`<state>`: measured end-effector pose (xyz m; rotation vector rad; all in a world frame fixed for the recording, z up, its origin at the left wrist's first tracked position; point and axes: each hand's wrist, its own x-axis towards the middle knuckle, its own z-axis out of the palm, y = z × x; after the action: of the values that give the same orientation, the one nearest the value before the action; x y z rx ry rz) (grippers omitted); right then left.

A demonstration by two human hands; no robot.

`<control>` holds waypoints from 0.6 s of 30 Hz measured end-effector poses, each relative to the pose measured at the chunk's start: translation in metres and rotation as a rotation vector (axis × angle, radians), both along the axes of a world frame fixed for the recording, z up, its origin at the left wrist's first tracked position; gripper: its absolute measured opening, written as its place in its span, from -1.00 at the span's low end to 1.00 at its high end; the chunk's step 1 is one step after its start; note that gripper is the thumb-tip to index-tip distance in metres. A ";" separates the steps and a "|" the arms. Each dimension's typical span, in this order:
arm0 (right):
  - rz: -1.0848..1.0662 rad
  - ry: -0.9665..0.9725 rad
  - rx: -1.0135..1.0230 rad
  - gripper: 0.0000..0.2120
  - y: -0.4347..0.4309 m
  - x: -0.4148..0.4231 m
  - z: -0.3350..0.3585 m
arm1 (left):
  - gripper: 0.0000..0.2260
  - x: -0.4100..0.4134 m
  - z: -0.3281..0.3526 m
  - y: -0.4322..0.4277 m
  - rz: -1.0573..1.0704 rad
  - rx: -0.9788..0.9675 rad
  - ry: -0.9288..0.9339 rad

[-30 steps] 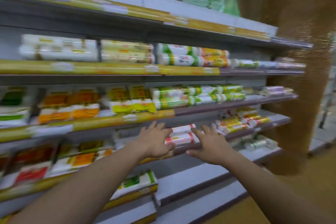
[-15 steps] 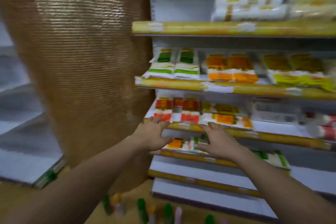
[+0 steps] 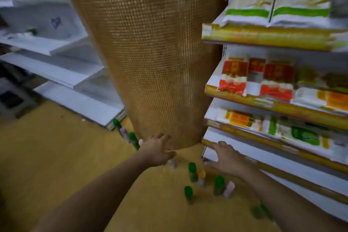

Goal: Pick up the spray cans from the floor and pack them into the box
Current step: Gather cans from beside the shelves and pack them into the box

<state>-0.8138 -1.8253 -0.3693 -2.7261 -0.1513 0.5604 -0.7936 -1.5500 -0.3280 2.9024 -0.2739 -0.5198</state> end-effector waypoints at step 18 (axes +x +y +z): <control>-0.501 0.302 -0.015 -0.19 0.019 -0.002 -0.244 | -0.12 0.074 -0.298 0.014 0.014 -0.289 0.325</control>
<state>-0.8157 -1.8061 -0.6129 -2.5097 0.5931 0.8019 -0.7196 -1.5358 -0.6264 2.4929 -0.2559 -0.8576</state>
